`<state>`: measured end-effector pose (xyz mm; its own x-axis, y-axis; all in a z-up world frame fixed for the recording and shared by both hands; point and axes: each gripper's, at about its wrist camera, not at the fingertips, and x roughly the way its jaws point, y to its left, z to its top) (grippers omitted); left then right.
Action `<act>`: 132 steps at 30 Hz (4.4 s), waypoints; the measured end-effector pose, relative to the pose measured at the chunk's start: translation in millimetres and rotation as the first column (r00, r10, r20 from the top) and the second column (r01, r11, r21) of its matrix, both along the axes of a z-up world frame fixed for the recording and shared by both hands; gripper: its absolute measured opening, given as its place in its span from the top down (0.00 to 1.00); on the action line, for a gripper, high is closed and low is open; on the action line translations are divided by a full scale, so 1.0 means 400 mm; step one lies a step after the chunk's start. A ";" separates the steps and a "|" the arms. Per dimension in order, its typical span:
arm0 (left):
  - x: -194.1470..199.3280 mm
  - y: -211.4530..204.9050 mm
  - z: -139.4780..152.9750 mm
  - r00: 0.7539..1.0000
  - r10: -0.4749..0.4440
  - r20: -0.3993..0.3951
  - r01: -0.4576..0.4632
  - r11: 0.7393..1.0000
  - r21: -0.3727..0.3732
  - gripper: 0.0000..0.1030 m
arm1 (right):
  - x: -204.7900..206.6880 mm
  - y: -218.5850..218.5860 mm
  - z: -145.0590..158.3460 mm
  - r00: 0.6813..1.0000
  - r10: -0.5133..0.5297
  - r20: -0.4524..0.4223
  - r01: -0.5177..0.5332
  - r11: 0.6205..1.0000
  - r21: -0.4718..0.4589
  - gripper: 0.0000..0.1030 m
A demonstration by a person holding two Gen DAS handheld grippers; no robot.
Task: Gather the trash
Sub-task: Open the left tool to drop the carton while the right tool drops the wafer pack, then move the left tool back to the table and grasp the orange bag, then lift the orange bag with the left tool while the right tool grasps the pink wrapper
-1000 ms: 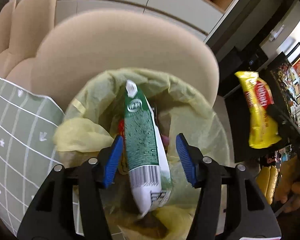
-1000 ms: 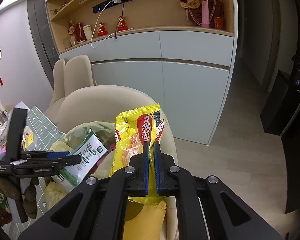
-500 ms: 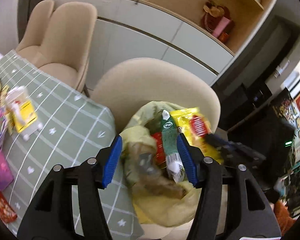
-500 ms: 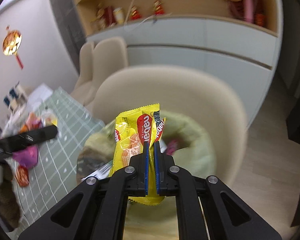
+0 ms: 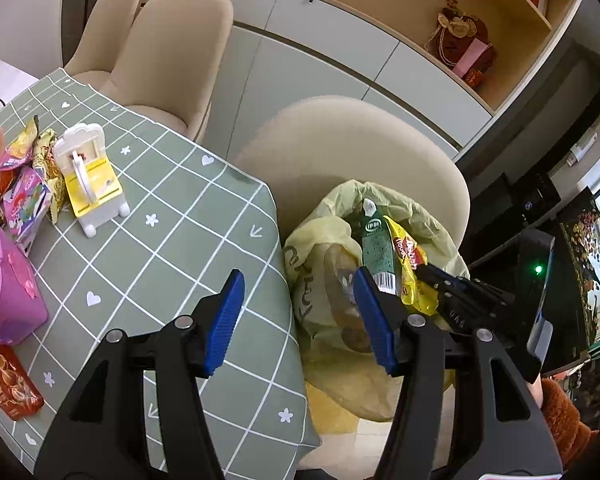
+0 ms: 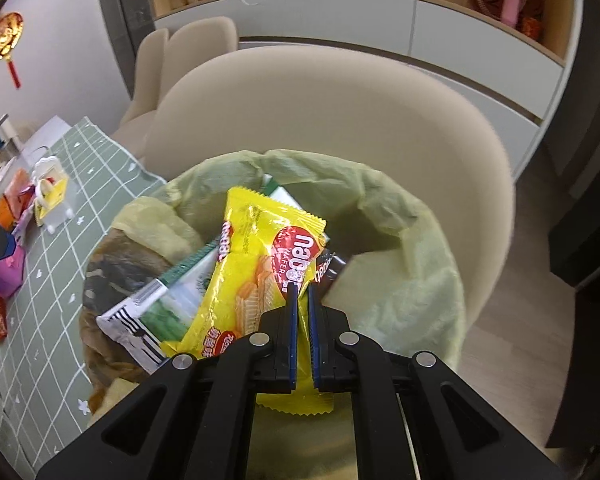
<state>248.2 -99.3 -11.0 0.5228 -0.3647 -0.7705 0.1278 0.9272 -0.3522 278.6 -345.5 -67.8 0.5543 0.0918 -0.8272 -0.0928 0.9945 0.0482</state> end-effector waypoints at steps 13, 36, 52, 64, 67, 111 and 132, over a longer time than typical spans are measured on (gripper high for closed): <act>-0.060 0.000 0.045 0.993 -0.092 0.068 0.090 0.996 0.022 0.47 | -0.103 -0.040 0.099 0.986 -0.144 0.089 0.139 0.988 0.059 0.80; -0.142 0.742 0.116 0.934 -0.038 0.354 -0.017 0.988 0.151 0.36 | -0.328 0.346 0.149 0.959 -0.226 0.173 0.207 0.971 0.122 0.51; 0.128 1.049 -0.193 0.948 0.315 0.041 -0.316 0.948 0.024 0.71 | -0.305 0.671 -0.032 0.979 -0.198 0.056 0.188 0.971 0.148 0.51; 0.020 1.031 -0.126 0.933 0.325 0.156 -0.320 0.946 -0.061 0.87 | -0.126 0.770 0.014 0.991 0.020 0.133 -0.050 0.973 0.225 0.69; 0.017 1.024 -0.132 0.946 0.284 0.154 -0.282 0.959 -0.035 0.87 | -0.060 0.795 0.007 0.988 0.062 0.141 -0.095 0.966 0.241 0.73; -0.032 1.136 -0.148 0.945 0.312 0.101 -0.315 0.949 0.010 0.86 | 0.055 0.916 -0.045 0.983 0.178 0.050 -0.182 0.978 0.104 0.95; -0.101 0.905 0.218 0.927 0.213 0.309 -0.224 0.974 0.001 0.88 | -0.204 0.510 0.145 0.990 -0.048 0.135 0.041 0.998 0.055 0.96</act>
<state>207.8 262.6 76.0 0.7986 -0.1899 -0.5711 0.0164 0.9554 -0.2948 196.9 -141.6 -9.7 0.6659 0.1055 -0.7386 -0.0575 0.9943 0.0901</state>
